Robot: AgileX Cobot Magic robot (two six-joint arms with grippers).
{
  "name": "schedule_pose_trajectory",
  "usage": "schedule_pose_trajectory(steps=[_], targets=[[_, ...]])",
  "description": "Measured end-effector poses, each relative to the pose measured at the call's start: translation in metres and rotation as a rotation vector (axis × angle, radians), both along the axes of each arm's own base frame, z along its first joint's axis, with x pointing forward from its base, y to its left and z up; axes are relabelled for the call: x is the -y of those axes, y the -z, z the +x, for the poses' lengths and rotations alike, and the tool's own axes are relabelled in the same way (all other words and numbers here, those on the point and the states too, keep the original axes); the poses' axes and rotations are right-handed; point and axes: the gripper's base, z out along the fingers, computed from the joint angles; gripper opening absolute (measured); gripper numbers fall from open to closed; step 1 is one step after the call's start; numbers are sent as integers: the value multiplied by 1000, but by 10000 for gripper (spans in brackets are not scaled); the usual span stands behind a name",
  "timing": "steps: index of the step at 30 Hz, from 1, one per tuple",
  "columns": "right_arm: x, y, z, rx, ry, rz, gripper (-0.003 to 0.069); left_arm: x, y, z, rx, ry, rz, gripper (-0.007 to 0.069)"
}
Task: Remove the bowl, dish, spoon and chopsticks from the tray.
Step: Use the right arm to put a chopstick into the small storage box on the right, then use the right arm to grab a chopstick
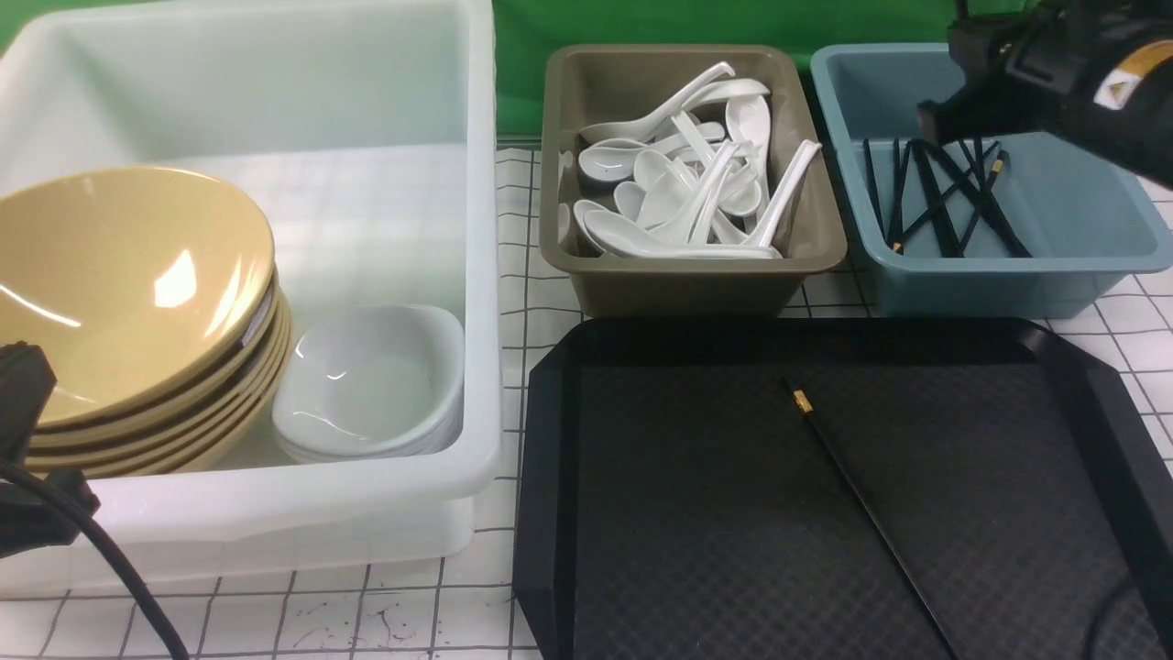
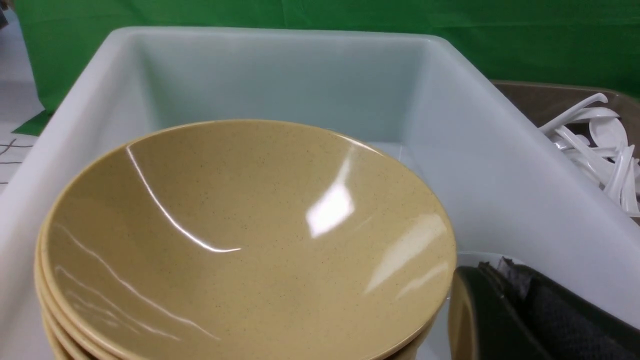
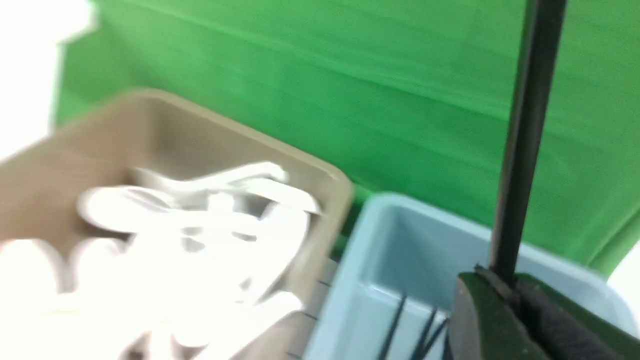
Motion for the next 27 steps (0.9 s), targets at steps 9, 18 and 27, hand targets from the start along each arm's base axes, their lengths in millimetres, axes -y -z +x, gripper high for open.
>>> schedule_pose_trajectory(steps=[9,18,27], targets=[[19,72,56,-493,191,114,192,0,1,0,-6,-1,1,-6],[-3,2,10,-761,157,76,338,0,1,0,-8,-2,10,-6],[-82,85,-82,-906,-105,-116,333,0,5,0,-19,-2,13,-6]])
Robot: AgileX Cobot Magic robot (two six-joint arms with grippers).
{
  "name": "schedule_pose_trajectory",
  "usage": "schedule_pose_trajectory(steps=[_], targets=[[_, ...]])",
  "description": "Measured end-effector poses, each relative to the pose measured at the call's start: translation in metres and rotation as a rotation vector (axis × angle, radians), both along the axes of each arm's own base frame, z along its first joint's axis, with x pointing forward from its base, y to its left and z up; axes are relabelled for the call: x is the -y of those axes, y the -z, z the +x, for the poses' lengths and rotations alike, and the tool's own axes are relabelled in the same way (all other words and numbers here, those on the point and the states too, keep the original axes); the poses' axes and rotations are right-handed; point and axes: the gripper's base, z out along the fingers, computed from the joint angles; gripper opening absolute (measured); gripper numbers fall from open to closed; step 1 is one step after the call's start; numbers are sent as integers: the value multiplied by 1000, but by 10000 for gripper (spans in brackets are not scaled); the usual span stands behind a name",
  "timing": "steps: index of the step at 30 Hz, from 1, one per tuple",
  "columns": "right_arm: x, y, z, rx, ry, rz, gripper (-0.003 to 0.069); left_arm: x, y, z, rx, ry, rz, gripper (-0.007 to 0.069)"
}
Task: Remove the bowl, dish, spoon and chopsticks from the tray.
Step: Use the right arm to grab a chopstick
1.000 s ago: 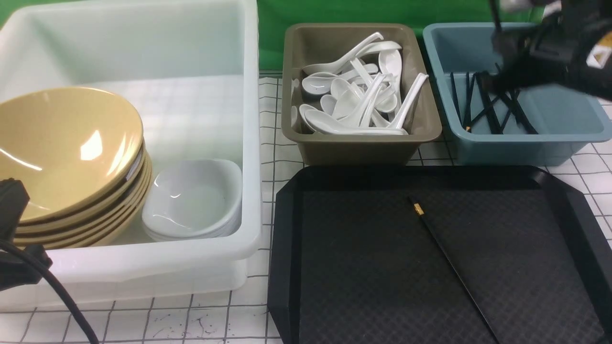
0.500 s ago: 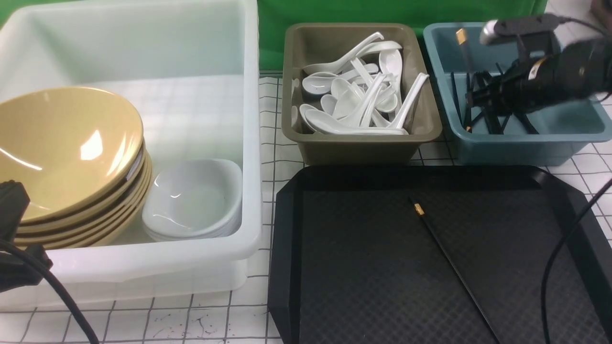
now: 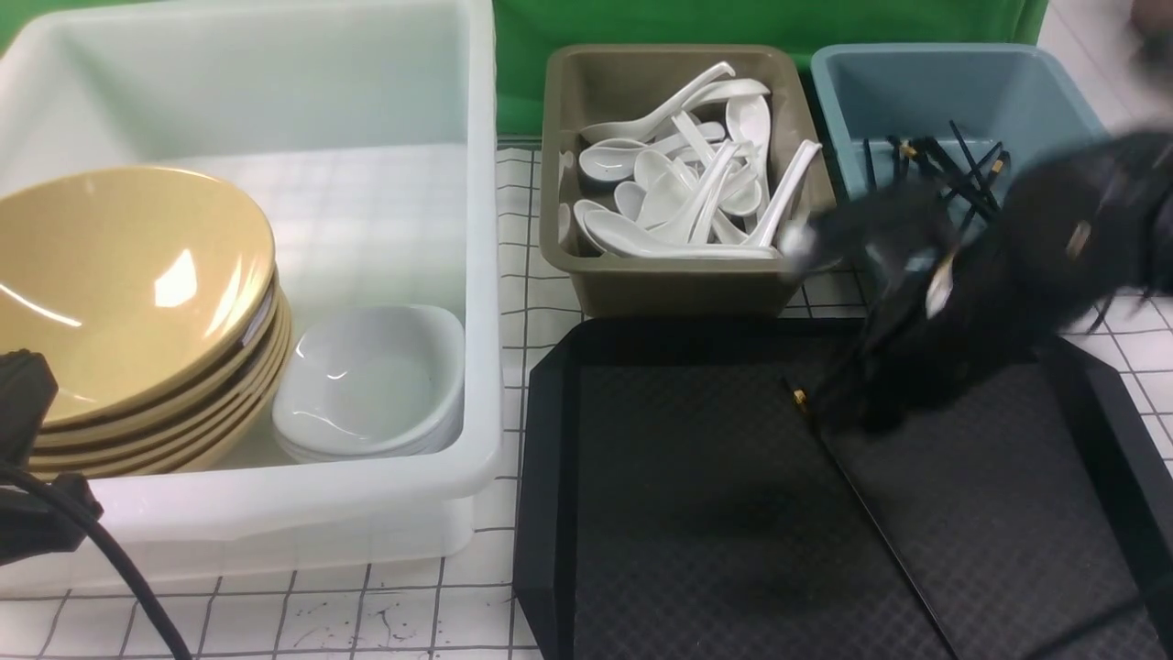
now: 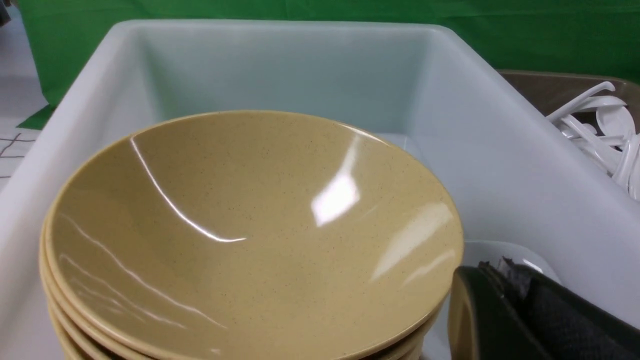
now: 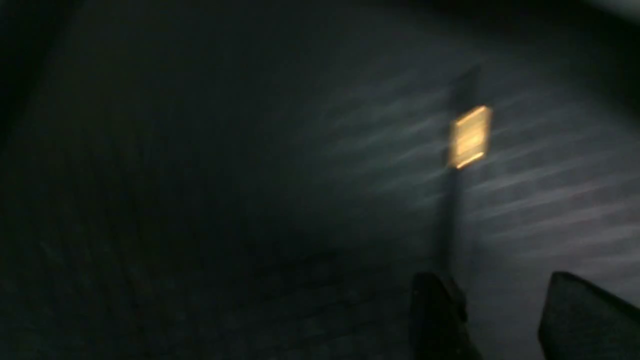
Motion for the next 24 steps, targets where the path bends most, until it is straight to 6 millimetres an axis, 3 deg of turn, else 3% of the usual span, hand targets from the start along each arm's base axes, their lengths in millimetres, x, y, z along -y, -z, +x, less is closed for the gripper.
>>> schedule_pose_trajectory(steps=[4,9,11,15,18,22,24], targets=[[1,29,5,-9,0,-53,332,0,2,0,-7,0,1,-6],[2,45,9,-50,6,-80,312,0,3,0,-8,0,1,-6],[-1,45,8,-57,-3,-85,266,0,3,0,-7,0,1,-6],[-9,44,3,-58,-54,-104,97,0,3,0,-7,0,1,-6],[-14,37,-7,-78,-90,-125,67,0,3,0,-6,1,1,-6],[-15,5,-18,-25,-111,-100,67,0,3,0,-5,1,1,-6],[-12,-39,-19,152,-131,-39,67,0,2,0,-1,2,1,-6]])
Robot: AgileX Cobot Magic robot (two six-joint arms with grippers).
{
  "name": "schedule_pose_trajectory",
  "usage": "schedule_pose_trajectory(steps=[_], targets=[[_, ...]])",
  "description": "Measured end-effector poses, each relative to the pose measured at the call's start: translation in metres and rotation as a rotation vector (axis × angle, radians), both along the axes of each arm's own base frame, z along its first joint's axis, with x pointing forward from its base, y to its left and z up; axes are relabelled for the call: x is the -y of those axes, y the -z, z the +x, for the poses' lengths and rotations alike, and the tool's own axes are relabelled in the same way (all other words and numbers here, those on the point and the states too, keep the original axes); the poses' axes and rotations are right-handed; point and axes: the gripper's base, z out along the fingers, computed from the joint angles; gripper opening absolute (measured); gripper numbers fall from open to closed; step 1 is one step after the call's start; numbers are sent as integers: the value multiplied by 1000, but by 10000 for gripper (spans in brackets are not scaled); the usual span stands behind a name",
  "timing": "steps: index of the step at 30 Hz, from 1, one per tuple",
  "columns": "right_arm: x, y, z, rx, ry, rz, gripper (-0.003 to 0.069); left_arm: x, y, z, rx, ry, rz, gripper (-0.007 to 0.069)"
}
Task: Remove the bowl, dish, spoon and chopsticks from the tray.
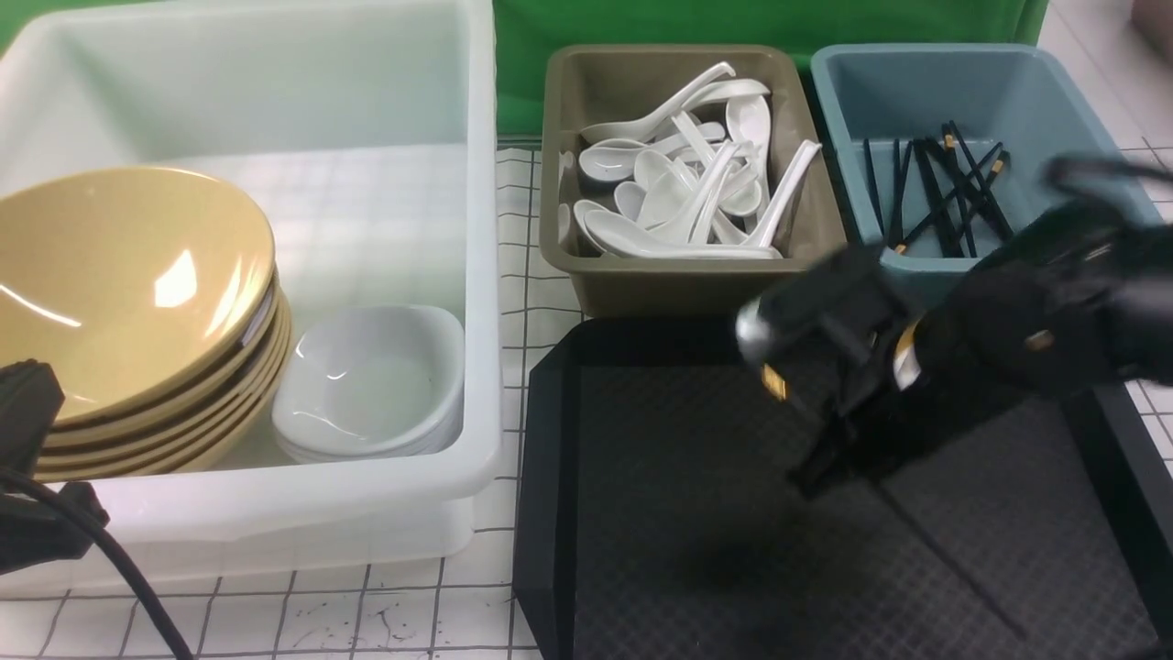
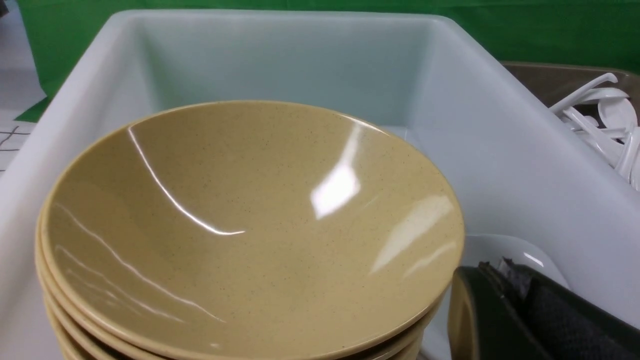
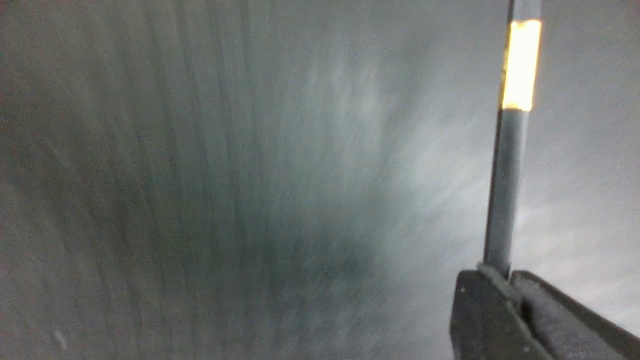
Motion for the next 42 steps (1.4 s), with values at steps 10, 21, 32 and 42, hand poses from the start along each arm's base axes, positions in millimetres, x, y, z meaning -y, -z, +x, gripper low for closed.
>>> schedule_pose_trajectory(steps=[10,21,32,42], targets=[[65,-69,78,837,110,367,69,1,-3,1,35,7,-4,-6],[113,-9,131,243,548,239,279,1,-2,1,27,6,-2,-6],[128,-163,-13,450,396,173,93,1,-1,0,13,-10,-117,-6],[143,-122,-169,841,339,310,36,1,-1,0,12,-10,-124,-6]])
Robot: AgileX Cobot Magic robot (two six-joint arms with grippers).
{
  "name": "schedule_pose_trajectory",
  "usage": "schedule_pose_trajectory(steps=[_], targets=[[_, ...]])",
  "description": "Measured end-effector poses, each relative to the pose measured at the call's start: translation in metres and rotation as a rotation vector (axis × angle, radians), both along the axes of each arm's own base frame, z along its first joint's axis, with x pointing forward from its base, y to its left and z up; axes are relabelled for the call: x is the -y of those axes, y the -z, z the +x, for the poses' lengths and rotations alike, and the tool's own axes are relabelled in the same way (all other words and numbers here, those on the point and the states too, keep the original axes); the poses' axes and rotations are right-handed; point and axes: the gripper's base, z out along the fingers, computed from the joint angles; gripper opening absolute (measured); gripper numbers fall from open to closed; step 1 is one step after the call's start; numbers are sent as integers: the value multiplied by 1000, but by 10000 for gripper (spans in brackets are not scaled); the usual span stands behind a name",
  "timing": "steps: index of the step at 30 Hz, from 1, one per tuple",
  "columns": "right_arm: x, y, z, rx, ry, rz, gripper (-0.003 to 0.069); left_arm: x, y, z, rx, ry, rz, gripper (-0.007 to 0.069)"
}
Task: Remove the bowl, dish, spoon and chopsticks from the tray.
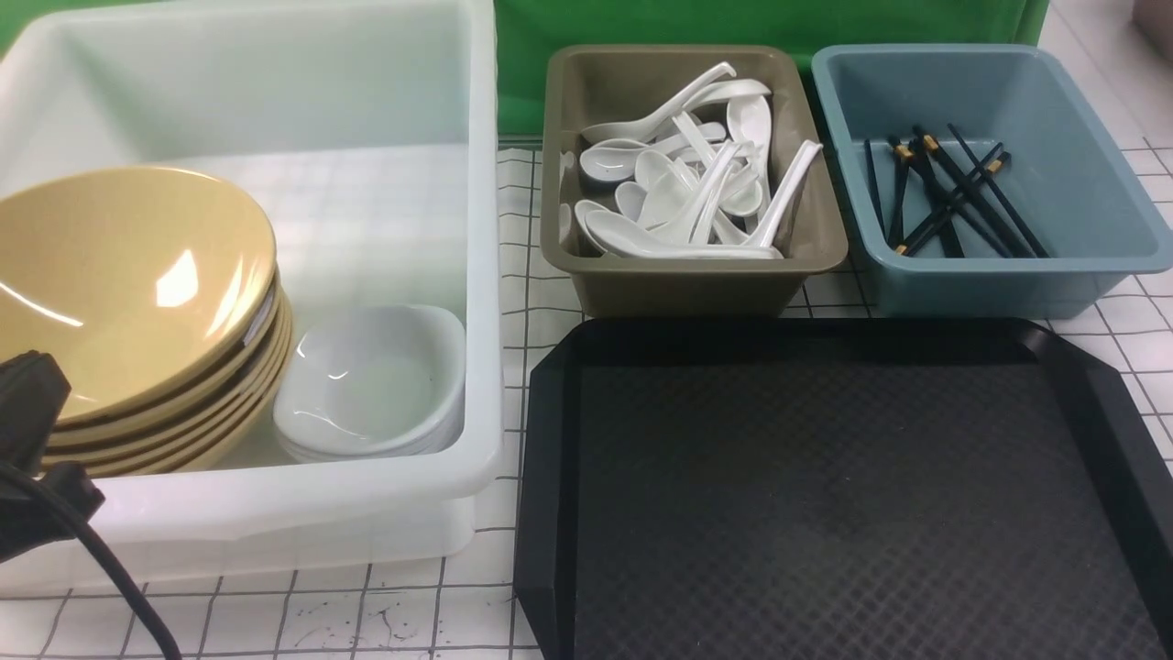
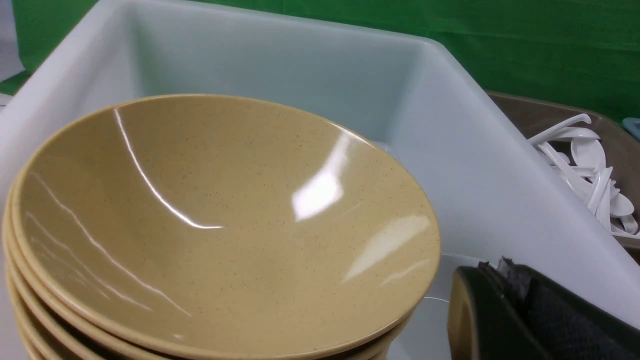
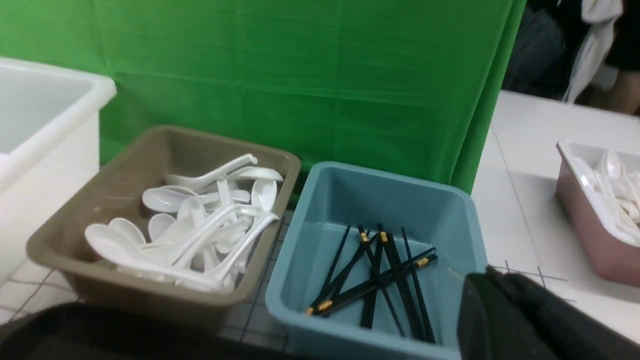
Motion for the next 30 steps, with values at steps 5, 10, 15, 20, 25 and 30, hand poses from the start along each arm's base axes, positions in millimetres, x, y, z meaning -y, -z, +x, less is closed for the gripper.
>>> schedule_pose_trajectory(steps=[5,10,15,20,25,30], targets=[[2,69,-20,-21,-6,0,36,0,0,0,0,0,0,-6],[3,118,-31,-89,4,43,36,0,0,0,0,0,-1,-6],[7,136,-39,-138,22,-37,36,0,0,0,-1,0,-2,-6],[11,148,-45,-177,54,-67,36,0,0,0,-3,0,-2,-6],[13,166,-52,-86,113,32,36,0,0,0,-3,-1,-5,-6],[10,179,-51,8,104,83,36,0,1,0,-6,-1,-5,-6]])
